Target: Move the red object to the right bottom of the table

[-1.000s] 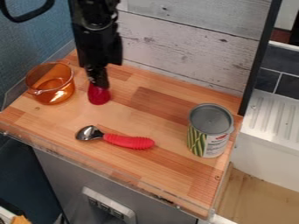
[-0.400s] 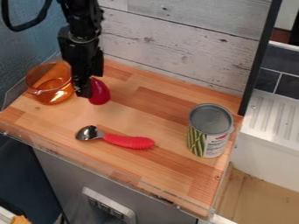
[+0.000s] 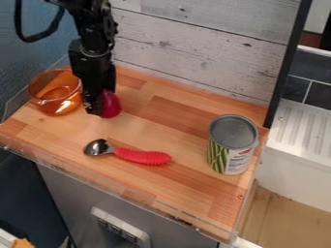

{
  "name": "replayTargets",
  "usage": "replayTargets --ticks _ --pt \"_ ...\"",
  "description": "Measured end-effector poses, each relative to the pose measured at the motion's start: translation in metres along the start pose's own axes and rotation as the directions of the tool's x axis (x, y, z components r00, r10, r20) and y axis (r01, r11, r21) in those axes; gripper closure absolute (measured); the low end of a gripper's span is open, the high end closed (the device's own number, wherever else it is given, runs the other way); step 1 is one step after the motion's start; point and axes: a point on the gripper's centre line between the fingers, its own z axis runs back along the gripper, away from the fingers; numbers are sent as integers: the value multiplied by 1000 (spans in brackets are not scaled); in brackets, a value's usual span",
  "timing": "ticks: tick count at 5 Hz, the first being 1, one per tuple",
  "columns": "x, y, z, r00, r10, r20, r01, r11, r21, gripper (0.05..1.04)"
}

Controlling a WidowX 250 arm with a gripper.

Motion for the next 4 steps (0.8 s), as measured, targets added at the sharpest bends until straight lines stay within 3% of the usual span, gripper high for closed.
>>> replayTargets --ticks 2,4 --pt "-3 -6 -3 1000 7 -16 -7 1000 -10 366" --pt "-6 -3 9 998 40 -45 -41 999 -24 366"
